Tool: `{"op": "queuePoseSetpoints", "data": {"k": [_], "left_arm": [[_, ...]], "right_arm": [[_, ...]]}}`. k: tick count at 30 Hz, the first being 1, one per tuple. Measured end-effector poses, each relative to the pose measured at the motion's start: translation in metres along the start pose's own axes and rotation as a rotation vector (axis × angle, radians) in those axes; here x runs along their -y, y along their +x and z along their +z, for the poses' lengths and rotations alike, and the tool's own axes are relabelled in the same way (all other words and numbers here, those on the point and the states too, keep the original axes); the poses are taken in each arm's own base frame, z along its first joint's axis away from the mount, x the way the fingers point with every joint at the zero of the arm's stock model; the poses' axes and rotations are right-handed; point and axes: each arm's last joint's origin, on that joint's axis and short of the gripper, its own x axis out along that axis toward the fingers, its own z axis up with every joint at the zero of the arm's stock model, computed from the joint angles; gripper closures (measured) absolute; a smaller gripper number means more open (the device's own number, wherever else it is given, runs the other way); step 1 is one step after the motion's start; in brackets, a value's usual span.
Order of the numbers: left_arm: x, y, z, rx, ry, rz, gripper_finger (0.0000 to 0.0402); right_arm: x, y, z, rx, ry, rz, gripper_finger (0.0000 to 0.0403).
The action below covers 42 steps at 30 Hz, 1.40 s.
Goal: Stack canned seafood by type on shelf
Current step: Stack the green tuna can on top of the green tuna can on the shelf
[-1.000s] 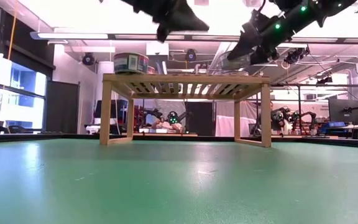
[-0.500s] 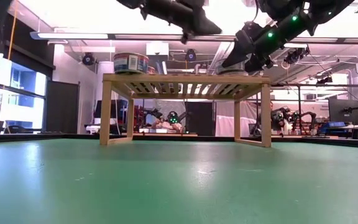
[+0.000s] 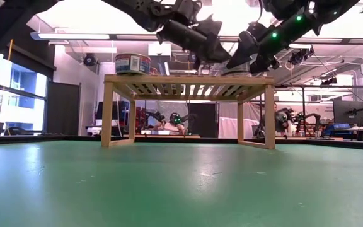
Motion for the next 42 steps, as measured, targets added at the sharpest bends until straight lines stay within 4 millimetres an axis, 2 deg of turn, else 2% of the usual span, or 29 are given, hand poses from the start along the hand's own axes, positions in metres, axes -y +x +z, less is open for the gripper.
{"op": "queuePoseSetpoints", "data": {"k": [6,21,26,33,42], "left_arm": [[-0.002,0.010,-0.007,0.002,-0.002,-0.006,0.0402],[-0.010,0.014,-0.014,-0.032,-0.050,-0.001,0.0401],[-0.011,0.023,-0.024,-0.059,-0.058,-0.011,0.0401],[-0.010,0.024,-0.024,-0.055,-0.057,-0.016,0.0402],[-0.013,0.023,-0.026,-0.067,-0.059,0.025,0.0402]], "right_arm": [[0.004,-0.008,0.002,0.013,0.026,-0.035,0.0004],[0.004,-0.010,0.001,-0.003,0.023,-0.024,0.0004],[0.006,-0.020,0.002,-0.011,0.019,-0.002,0.0004],[0.009,-0.035,0.000,-0.041,0.015,0.010,0.0004],[0.010,-0.040,0.000,-0.054,-0.010,0.038,0.0004]]}}
